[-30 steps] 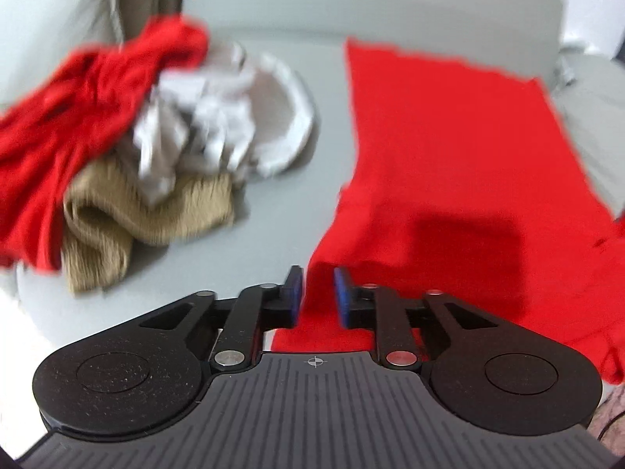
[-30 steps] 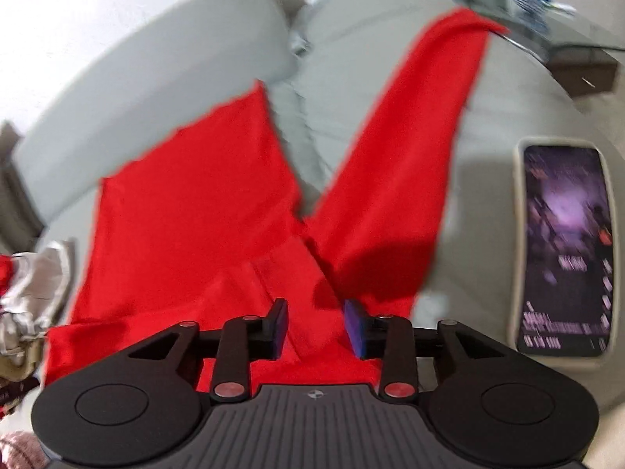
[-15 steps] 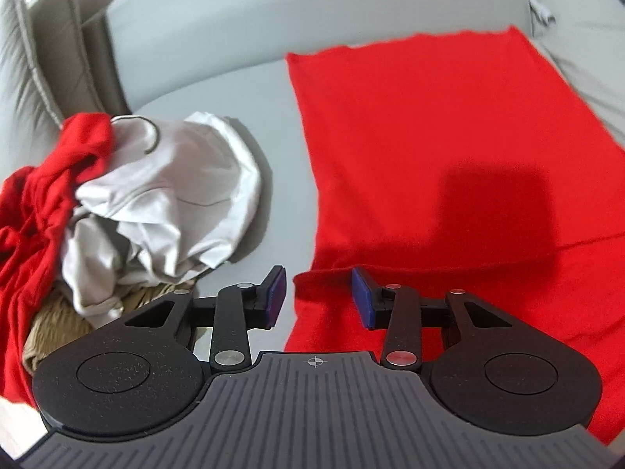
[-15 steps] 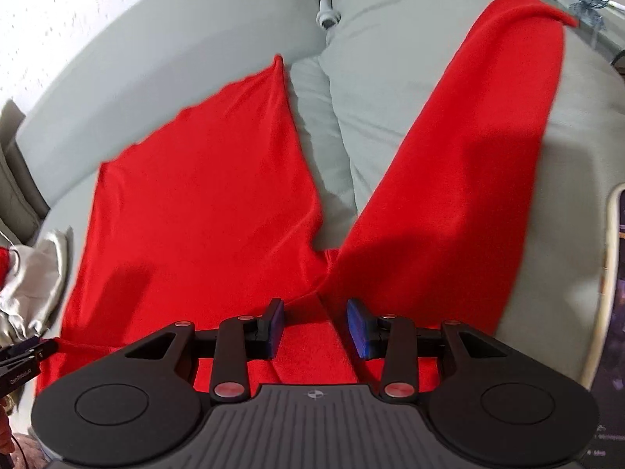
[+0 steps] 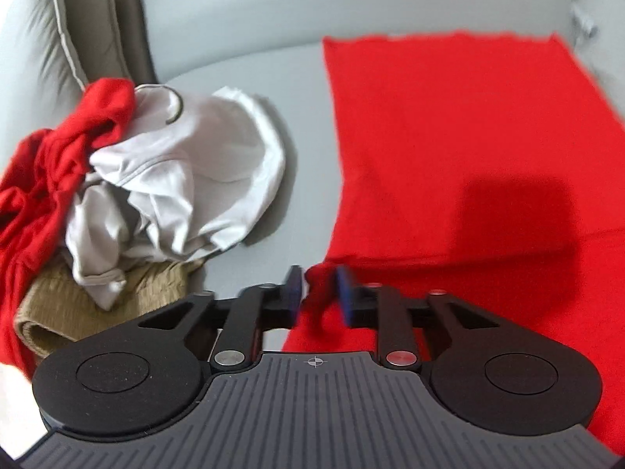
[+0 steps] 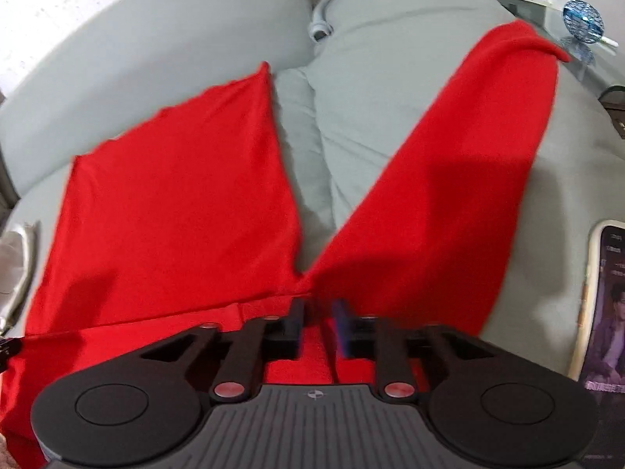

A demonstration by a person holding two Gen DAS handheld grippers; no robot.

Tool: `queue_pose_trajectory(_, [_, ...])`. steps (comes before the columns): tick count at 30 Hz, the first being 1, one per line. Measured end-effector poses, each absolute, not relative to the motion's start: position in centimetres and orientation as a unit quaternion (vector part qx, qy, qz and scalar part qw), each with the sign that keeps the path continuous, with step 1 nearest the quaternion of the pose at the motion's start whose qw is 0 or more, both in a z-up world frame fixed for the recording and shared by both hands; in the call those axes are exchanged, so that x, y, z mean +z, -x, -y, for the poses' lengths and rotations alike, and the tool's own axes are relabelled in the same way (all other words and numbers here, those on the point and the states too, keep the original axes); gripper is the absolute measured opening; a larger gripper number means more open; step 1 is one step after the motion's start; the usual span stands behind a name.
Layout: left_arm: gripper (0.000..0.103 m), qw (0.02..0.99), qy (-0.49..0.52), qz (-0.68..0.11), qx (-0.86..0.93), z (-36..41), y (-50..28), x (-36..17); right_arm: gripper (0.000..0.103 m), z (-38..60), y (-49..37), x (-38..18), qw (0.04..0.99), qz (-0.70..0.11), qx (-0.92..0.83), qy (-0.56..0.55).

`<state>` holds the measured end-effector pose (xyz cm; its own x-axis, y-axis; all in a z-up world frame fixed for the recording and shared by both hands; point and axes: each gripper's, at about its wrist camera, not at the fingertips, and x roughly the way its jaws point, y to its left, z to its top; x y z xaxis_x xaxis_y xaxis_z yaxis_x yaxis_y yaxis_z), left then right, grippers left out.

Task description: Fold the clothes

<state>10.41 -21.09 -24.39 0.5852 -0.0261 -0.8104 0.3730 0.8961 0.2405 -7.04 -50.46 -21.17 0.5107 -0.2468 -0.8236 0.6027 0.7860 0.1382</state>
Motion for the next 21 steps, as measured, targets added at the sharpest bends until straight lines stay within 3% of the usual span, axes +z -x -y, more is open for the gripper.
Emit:
queue_pose_trajectory(1, [0.052, 0.872, -0.185, -0.438, -0.116, 20.5, -10.2, -23.7, 0.044, 50.3, 7.4, -20.6, 0.848, -0.419, -0.252, -0.205])
queue_pose_trajectory(7, [0.057, 0.875, -0.118, -0.459, -0.098, 15.1, -9.1, -20.3, 0.048, 48.7, 10.7, -17.3, 0.871, -0.396, -0.212, -0.199])
queue_pose_trajectory(13, [0.057, 0.837, -0.060, -0.536, -0.090, 10.3, -7.7, -21.3, 0.050, 44.2, 13.5, -17.5, 0.887, -0.408, -0.124, -0.176])
queue_pose_trajectory(21, [0.059, 0.839, -0.038, -0.535, -0.091, 10.0, -6.4, -23.2, 0.049, 40.7, 13.4, -18.1, 0.891, -0.422, -0.124, -0.115])
